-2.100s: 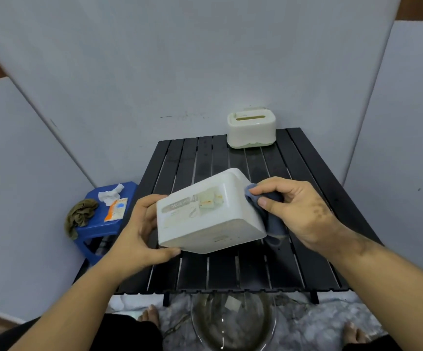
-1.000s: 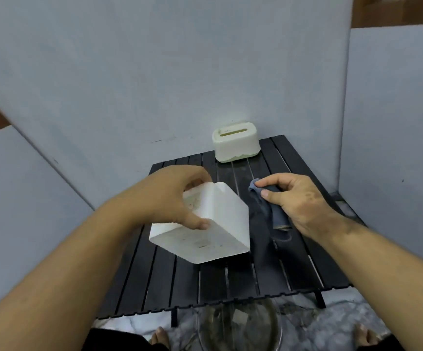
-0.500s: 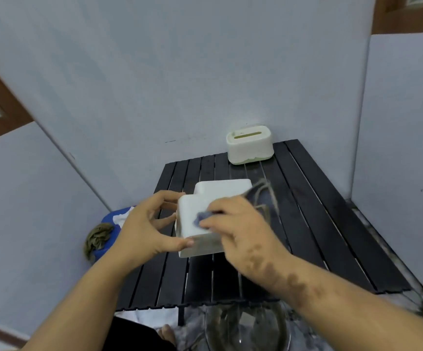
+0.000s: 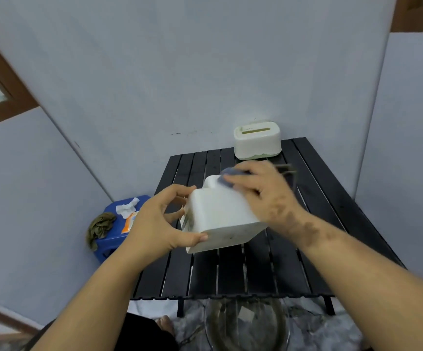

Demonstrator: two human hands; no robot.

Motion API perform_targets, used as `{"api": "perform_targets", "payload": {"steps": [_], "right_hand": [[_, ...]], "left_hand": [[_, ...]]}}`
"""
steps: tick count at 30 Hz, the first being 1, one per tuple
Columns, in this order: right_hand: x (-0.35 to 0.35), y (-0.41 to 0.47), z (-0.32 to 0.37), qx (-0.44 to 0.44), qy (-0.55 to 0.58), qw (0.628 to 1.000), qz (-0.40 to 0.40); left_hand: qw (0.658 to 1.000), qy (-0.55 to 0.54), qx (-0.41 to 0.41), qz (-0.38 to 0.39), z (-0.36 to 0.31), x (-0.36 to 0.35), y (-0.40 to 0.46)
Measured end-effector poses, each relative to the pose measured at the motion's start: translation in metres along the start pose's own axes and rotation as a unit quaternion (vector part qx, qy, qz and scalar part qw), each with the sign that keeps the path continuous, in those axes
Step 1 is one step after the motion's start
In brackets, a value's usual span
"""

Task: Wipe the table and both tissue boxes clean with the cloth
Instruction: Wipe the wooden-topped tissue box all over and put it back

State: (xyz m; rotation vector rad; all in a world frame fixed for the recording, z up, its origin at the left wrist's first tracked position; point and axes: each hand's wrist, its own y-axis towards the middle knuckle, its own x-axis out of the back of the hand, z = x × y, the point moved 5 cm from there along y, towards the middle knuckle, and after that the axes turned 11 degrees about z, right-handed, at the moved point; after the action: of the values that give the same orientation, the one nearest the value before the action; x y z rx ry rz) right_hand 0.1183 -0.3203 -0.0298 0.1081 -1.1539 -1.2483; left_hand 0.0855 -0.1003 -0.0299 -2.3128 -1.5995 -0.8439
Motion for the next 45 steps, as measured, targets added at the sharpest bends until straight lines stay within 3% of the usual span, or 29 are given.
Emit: {"api": "perform_targets", "payload": {"steps": [2,5,10,15,21,27,36,41,43,45], "right_hand": [[0.013,-0.009,-0.03,-0.135,0.102,0.985,-0.04],[0.008,-0.022,-0.044,-0.207,0.152,0.966,-0.042],[0.011,-0.025,-0.032,-0.188,0.198,0.962,-0.033],[0.028,-0.016,-0.02,-0.151,0.174,0.971,-0.064],[0.008,-0.017,0.002,-0.09,0.052,0.993,-0.047],[0.019,-0.016,-0.008,-0.129,0.048,0.985,-0.104],[-0.025,-0.011,-0.012,-0.164,-0.072,0.984,-0.018],[-0.062,0.007,0.027,-0.033,-0.041,0.987,0.152],[-0.048,0.015,0.004,-0.041,-0.084,0.988,0.12],[-0.026,0.018,-0.032,-0.124,-0.117,0.985,0.03]], "left_hand": [[1.0,-0.003,0.001,-0.003,0.0,0.0,0.002],[1.0,-0.001,0.01,-0.008,0.002,0.002,0.006],[0.993,-0.079,0.048,-0.074,0.012,0.013,0.013],[0.958,-0.236,0.071,-0.147,0.014,0.02,0.018],[0.914,-0.35,0.122,-0.168,0.018,0.0,0.016],[0.889,-0.384,0.19,-0.161,0.042,-0.013,0.011],[0.874,-0.391,0.273,-0.096,0.074,-0.02,0.016],[0.886,-0.374,0.268,-0.052,0.077,-0.017,0.027],[0.882,-0.382,0.272,-0.051,0.078,-0.017,0.027],[0.876,-0.392,0.276,-0.053,0.081,-0.019,0.026]]}}
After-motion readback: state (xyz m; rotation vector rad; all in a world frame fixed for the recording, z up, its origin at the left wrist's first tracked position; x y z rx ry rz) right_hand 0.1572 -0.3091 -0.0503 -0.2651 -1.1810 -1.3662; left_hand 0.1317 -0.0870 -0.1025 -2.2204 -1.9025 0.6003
